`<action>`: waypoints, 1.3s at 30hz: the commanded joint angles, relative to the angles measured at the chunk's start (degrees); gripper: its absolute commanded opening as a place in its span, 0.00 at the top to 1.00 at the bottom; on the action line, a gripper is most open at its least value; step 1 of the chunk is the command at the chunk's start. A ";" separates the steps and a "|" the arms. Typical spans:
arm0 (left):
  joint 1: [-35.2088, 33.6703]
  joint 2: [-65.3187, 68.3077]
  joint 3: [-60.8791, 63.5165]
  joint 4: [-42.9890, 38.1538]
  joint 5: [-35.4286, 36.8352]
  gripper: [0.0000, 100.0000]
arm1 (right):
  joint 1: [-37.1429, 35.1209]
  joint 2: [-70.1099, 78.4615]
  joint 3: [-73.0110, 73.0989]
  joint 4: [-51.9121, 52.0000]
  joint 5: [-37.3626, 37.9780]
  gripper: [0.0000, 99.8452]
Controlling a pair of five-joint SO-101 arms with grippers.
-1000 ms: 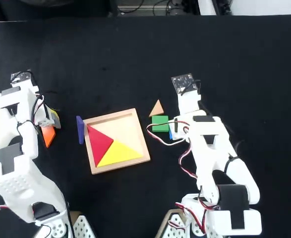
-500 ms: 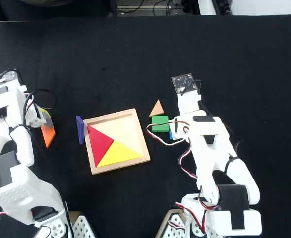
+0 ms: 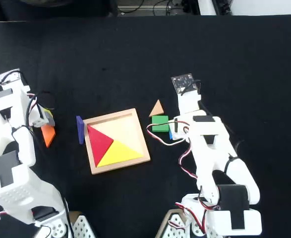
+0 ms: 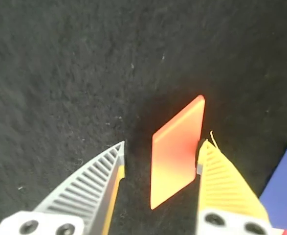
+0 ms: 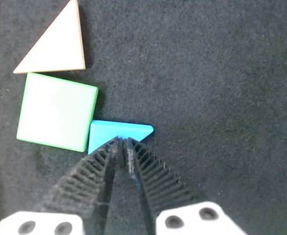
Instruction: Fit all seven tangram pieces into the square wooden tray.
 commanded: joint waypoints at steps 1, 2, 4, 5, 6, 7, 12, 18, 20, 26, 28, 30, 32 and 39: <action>1.10 0.00 -0.92 -0.18 0.70 0.76 | -1.14 0.40 -1.98 0.70 0.44 0.99; 1.01 0.44 -0.92 -0.18 0.70 0.76 | -1.14 0.40 -1.98 0.70 0.44 0.99; 0.48 -0.44 -1.01 0.44 0.70 0.76 | -1.14 0.40 -1.98 0.70 0.44 0.99; 0.22 -1.32 -1.01 0.97 0.70 0.76 | -1.14 0.40 -1.98 0.70 0.44 0.99; -0.04 -2.46 -1.01 1.41 0.62 0.76 | -1.14 0.40 -1.98 0.70 0.44 0.99; -0.13 -3.60 -1.01 1.85 0.53 0.76 | -1.14 0.40 -1.98 0.70 0.44 0.99; -0.31 -8.09 0.84 1.76 0.18 0.75 | -1.14 0.40 -1.98 0.62 0.44 0.99; -0.40 -8.09 2.07 1.67 0.09 0.75 | -1.14 0.40 -1.98 0.70 0.44 0.99; -1.10 -8.09 1.89 1.67 0.09 0.75 | -1.14 0.40 -1.98 0.70 0.44 0.99; -2.77 -8.09 2.59 -0.09 -2.11 0.76 | -1.14 0.40 -1.98 0.70 0.44 0.99; -2.86 -8.09 4.00 -1.41 -2.29 0.75 | -1.14 0.40 -1.98 0.70 0.44 0.99; -2.68 -8.09 4.62 -2.29 -2.29 0.75 | -1.14 0.40 -1.98 0.70 0.44 0.99; -2.24 -8.00 4.79 -2.37 -2.29 0.75 | -1.14 0.40 -1.98 0.70 0.44 0.99; -0.22 0.53 1.98 -3.08 -1.67 0.76 | -1.14 0.40 -1.98 0.70 0.44 0.99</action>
